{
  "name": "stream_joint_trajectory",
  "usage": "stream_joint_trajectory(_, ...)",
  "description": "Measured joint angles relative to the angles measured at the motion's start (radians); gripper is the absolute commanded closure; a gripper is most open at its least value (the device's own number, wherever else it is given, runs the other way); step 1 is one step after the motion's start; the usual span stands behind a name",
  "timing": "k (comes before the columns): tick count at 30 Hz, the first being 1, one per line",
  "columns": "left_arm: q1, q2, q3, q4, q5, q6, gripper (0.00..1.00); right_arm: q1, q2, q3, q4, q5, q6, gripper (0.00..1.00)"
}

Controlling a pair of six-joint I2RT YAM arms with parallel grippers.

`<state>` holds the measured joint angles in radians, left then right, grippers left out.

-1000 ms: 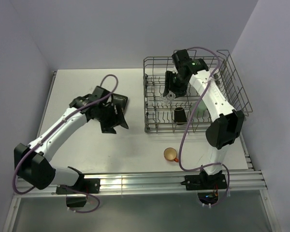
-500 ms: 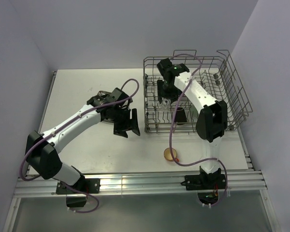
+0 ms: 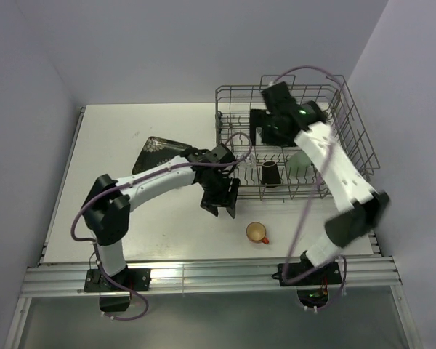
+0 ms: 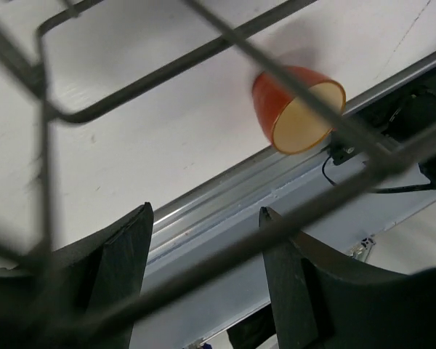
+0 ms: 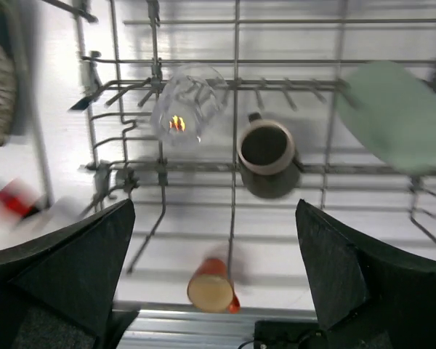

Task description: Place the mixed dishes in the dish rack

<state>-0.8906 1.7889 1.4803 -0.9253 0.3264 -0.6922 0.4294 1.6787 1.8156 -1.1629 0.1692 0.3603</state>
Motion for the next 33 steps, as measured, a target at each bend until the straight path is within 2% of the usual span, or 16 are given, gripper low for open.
stream_joint_trajectory(6,-0.049,0.094,0.086,-0.025,-0.034,-0.013,0.38,-0.055,-0.503,-0.111,-0.022,0.031,0.054,0.00)
stream_joint_trajectory(11,-0.079,0.111,0.098,0.000,-0.037,-0.039,0.40,-0.111,-0.771,-0.156,-0.069,0.014,0.103,0.00)
stream_joint_trajectory(18,-0.139,0.123,0.100,0.063,-0.079,-0.107,0.39,-0.113,-0.835,-0.250,-0.100,-0.056,0.153,0.00)
stream_joint_trajectory(24,-0.158,0.121,0.090,0.093,-0.140,-0.166,0.35,-0.113,-0.855,-0.264,-0.122,-0.111,0.159,0.00)
stream_joint_trajectory(33,-0.075,0.106,0.063,0.121,-0.134,-0.193,0.34,-0.113,-0.885,-0.204,-0.161,-0.134,0.139,0.00)
